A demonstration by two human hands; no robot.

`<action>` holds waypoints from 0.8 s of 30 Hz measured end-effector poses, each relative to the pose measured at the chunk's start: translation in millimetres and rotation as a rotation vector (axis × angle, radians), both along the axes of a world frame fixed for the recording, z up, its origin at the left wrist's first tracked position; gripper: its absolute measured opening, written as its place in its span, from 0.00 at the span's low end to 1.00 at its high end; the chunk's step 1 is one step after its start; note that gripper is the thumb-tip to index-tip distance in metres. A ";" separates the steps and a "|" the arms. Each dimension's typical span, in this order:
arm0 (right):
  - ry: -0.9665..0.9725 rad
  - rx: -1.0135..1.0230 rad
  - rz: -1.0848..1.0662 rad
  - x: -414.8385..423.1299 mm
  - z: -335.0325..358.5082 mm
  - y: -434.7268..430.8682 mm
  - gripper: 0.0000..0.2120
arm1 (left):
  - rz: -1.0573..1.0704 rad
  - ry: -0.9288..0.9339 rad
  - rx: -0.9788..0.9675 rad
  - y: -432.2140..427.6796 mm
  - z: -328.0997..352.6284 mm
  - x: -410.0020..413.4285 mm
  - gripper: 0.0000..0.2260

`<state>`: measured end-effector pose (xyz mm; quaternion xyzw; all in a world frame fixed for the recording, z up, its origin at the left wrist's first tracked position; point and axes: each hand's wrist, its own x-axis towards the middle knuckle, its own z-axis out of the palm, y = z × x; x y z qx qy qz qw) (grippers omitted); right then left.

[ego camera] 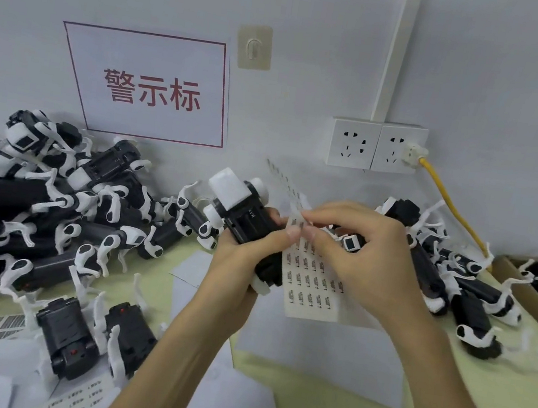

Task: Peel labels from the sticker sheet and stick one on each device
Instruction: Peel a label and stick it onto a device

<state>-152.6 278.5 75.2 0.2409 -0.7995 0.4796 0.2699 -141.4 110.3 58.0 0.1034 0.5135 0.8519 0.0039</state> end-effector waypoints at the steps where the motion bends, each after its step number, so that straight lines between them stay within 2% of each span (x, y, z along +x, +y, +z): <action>1: 0.012 0.018 0.015 0.8 -0.5 -3.0 0.06 | 0.004 0.002 0.000 -0.1 -0.2 0.1 0.08; 4: 0.018 0.029 0.067 2.4 -2.2 -10.8 0.05 | 0.041 -0.020 0.020 0.0 0.4 1.3 0.17; 9: -0.009 0.006 0.059 3.7 -3.4 -18.6 0.09 | 0.058 -0.041 0.068 -1.9 4.2 2.5 0.16; 18: 0.008 -0.072 -0.028 7.7 -3.0 -27.9 0.07 | 0.167 -0.024 0.106 2.3 0.8 2.0 0.16; 24: 0.069 -0.129 -0.071 9.4 -5.3 -32.3 0.05 | 0.263 -0.104 0.134 3.9 1.1 2.1 0.21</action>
